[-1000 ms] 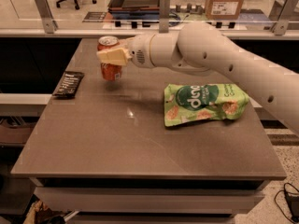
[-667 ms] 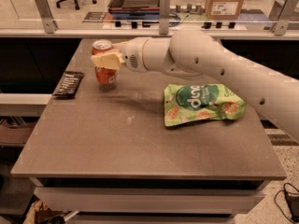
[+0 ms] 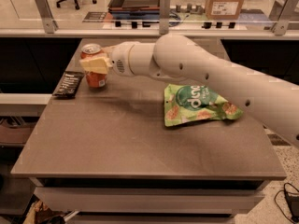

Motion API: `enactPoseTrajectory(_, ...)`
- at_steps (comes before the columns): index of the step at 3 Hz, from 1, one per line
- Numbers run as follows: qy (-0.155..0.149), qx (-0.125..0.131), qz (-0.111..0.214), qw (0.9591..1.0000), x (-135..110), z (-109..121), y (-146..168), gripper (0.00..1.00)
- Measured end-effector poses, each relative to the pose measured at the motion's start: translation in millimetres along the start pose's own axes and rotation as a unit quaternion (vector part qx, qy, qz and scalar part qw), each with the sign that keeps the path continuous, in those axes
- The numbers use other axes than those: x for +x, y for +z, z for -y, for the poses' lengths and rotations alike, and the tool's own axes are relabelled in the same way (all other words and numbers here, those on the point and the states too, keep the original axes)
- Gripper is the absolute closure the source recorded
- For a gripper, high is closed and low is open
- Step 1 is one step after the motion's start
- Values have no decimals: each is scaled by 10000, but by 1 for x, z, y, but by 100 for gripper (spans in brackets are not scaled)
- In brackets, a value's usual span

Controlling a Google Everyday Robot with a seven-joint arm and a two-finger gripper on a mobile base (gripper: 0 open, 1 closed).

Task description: Move coke can near rxbar chocolate

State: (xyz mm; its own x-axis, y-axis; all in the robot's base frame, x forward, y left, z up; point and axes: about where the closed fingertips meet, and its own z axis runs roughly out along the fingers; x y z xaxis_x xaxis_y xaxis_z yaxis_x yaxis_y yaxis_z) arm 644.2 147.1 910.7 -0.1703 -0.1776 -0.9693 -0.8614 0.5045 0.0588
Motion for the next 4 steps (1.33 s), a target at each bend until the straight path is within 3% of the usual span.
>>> enactPoseTrajectory(1,-107,146,-85,9998,9,0,10,100)
enactPoseTrajectory(2,-195,222,-196,9994,19,3,17,82)
enactPoseTrajectory(4,-200,222,-200,9994,19,3,17,36)
